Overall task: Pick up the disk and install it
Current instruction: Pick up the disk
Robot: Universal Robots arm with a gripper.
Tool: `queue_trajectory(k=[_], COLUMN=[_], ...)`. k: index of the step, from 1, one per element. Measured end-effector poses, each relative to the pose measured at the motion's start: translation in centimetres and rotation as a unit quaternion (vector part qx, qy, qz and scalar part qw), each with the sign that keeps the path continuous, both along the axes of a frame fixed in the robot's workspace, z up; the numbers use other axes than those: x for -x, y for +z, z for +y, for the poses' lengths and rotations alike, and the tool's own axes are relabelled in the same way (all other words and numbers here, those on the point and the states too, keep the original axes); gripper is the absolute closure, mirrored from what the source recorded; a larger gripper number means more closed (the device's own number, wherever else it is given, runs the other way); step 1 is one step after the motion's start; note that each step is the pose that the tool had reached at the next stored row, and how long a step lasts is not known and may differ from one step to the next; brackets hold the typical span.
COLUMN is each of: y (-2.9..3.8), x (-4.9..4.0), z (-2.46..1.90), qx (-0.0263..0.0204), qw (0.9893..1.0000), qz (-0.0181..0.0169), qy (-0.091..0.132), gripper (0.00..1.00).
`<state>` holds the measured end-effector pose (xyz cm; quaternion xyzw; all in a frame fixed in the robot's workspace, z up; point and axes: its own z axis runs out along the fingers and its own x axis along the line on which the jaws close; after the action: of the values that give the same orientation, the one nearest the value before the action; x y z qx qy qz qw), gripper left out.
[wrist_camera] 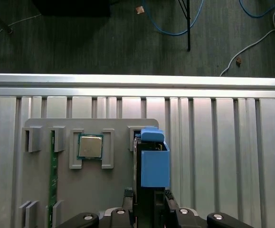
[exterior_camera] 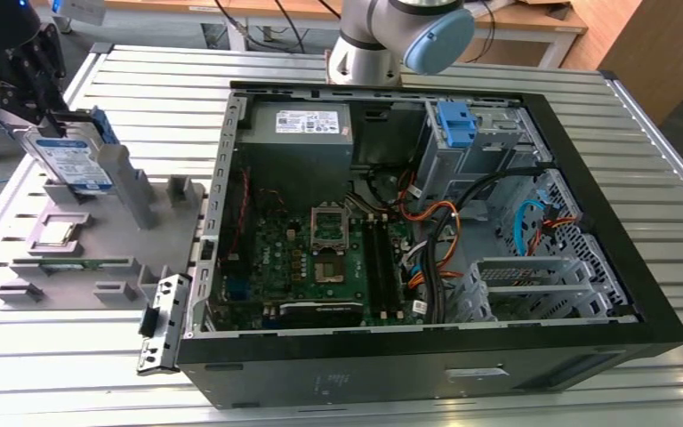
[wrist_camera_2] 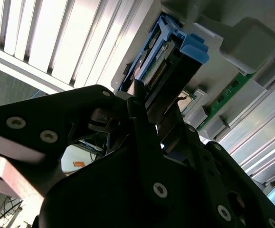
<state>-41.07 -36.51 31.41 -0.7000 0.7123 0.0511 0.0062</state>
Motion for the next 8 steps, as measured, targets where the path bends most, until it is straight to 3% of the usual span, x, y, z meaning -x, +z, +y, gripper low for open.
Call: queue_trajectory(k=[8], y=[-0.02], x=[0.0], z=[0.0], qx=[0.0001], qw=[1.0], qz=[0.0], qy=[0.0], gripper=[0.65])
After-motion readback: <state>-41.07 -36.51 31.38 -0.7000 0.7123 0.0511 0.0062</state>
